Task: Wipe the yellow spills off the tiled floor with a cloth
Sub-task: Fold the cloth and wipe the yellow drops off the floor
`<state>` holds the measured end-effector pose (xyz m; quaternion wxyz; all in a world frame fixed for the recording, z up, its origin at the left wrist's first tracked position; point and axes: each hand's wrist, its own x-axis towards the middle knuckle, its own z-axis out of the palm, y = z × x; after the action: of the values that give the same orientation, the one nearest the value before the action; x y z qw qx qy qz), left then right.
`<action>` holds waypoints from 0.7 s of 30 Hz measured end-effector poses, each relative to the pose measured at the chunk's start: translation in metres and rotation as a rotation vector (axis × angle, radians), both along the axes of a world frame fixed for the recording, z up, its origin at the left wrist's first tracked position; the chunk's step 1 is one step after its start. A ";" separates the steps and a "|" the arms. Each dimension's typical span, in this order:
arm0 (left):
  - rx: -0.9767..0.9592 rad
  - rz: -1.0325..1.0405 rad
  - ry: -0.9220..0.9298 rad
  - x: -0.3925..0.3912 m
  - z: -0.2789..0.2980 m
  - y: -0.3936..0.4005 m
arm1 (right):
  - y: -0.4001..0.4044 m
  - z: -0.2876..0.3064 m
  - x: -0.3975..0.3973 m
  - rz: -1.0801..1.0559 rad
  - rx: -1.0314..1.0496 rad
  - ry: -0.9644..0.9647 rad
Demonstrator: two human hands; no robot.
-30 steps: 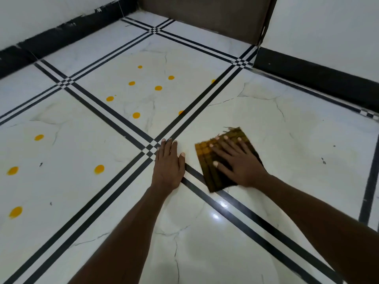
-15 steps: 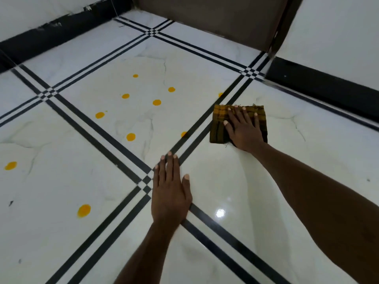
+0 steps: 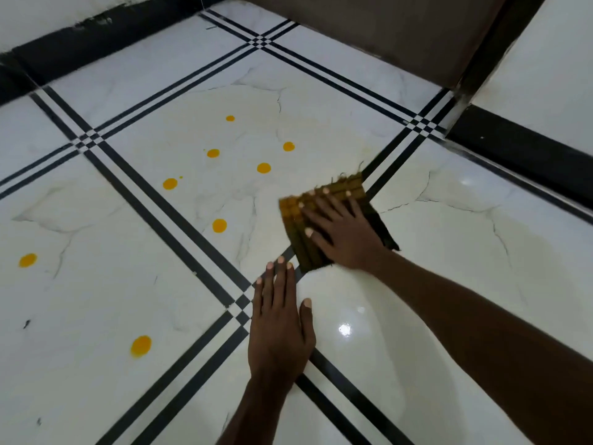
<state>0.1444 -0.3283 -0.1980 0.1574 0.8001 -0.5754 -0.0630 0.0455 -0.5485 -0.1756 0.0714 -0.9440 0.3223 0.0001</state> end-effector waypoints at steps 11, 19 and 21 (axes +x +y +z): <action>-0.019 0.002 -0.002 0.000 0.002 0.000 | -0.034 0.005 0.028 -0.286 0.021 -0.039; 0.017 0.008 -0.011 0.000 0.000 0.000 | -0.016 0.005 -0.067 0.050 -0.074 0.000; 0.001 0.013 -0.017 -0.001 0.001 -0.002 | -0.051 0.008 -0.063 -0.325 -0.040 -0.025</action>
<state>0.1438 -0.3306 -0.1965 0.1524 0.8046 -0.5713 -0.0556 -0.0177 -0.5996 -0.1678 0.0558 -0.8805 0.4699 -0.0295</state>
